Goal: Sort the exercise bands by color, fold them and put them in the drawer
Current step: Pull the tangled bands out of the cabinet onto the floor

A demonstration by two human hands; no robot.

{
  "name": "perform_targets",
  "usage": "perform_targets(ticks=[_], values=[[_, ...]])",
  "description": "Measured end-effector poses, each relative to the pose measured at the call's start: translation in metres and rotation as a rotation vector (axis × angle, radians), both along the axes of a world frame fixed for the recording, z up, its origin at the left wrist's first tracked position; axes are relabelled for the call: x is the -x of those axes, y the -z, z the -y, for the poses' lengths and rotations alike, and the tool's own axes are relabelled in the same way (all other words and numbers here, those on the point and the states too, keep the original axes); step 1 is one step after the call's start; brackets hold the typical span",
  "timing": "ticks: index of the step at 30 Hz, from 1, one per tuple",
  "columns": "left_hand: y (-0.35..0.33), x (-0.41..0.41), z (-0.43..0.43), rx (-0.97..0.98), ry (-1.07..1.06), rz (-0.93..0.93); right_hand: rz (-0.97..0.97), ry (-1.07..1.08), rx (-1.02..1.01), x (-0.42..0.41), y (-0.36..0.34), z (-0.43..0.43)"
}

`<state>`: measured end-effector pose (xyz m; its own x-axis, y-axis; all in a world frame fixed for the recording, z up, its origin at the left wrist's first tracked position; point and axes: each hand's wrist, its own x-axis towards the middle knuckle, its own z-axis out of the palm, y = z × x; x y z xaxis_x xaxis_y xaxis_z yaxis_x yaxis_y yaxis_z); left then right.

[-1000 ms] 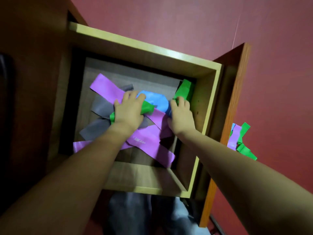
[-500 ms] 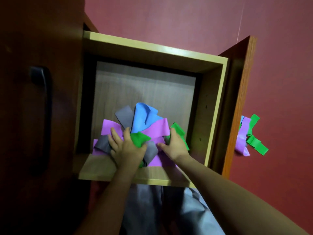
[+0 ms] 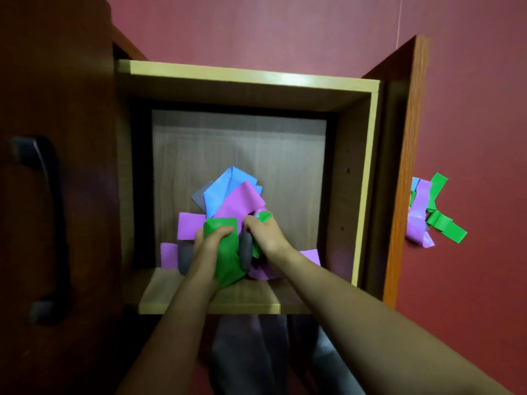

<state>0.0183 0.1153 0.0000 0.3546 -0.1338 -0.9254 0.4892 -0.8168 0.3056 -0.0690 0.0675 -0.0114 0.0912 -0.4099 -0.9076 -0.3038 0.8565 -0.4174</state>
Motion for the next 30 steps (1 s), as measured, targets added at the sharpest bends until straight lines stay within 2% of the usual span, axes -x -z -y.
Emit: perform_targets(ticks=[4,7,10,15,23,27,30], values=[[-0.007,0.02,0.007,-0.04,0.128,0.038,-0.287,-0.013,-0.093,0.034,-0.002,-0.011],[-0.008,0.037,0.009,-0.086,0.155,-0.044,-0.318,-0.164,-0.13,0.057,-0.007,-0.018],[-0.007,0.042,0.011,-0.115,0.094,-0.14,-0.306,-0.362,-0.126,0.067,-0.004,-0.022],[-0.019,0.044,0.017,-0.086,-0.123,-0.393,-0.245,-0.112,-0.205,0.054,-0.001,-0.014],[-0.032,0.051,0.019,-0.04,-0.185,-0.403,-0.153,0.231,-0.27,0.052,-0.026,-0.021],[-0.048,0.053,0.027,0.022,-0.208,-0.455,-0.106,0.313,-0.287,0.059,-0.043,-0.02],[-0.063,0.06,0.026,0.031,-0.227,-0.421,-0.078,0.301,-0.319,0.069,-0.049,-0.015]])
